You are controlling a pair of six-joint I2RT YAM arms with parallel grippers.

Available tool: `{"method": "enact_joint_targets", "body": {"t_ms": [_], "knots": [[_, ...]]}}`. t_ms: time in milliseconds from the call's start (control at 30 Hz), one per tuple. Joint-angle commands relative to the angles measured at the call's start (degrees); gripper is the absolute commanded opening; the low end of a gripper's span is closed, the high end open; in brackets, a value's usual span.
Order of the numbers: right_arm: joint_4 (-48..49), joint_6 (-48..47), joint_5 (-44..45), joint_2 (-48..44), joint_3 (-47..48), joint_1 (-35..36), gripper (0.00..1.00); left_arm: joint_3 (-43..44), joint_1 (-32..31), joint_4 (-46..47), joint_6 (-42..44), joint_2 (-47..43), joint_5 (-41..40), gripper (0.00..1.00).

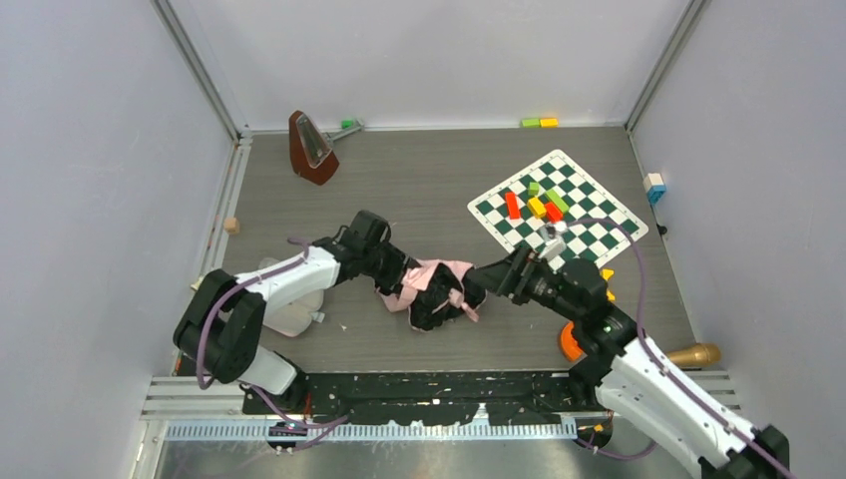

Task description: Put away the umbrella

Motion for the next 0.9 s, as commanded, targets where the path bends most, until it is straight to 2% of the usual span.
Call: {"method": "enact_joint_targets", "body": {"t_ms": [0,100,167,267,333,400,533,567,667,867], "knots": [[-9.9,13.7,6.9,-10.5,-4.6,-4.2,0.88,12.6,1.6,-5.2,4.3,-7.7,-1.2,0.00],[-8.9,26.2,7.2,-14.4,-9.5,-6.3,0.86,18.8,1.7,-9.8,7.4,-12.0,-4.3,0.00],[-3.7,33.5,6.8,-15.1,-13.6,-6.4,0.86,21.1,1.8,-9.9,8.2,-14.1,-5.8,0.00],[11.4,41.9,6.6,-13.7,-19.0,-6.4,0.89,23.3,1.8,-8.5,6.8,-15.7,-5.2,0.00],[15.5,45.6,5.8,-10.1,-19.9,-6.4,0.93,23.8,1.7,-5.7,4.6,-16.0,-3.8,0.00],[17.5,46.0,2.7,-4.1,-16.1,-6.4,0.97,24.4,1.6,-3.1,2.4,-16.0,-2.9,0.00],[26.1,50.2,-5.7,14.9,-8.3,-4.0,0.99,27.0,1.3,1.8,0.9,-14.7,-1.9,0.00],[30.3,51.4,-7.2,17.2,-7.2,-3.3,0.99,27.7,1.2,2.7,0.7,-14.0,-1.5,0.00],[37.3,57.6,-6.6,25.5,-3.5,0.6,0.99,29.3,0.9,4.1,0.0,-12.9,-0.7,0.00],[43.9,65.5,-1.6,33.1,-0.1,5.8,1.00,29.7,0.4,7.9,-1.2,-12.9,-1.5,0.00]]}}
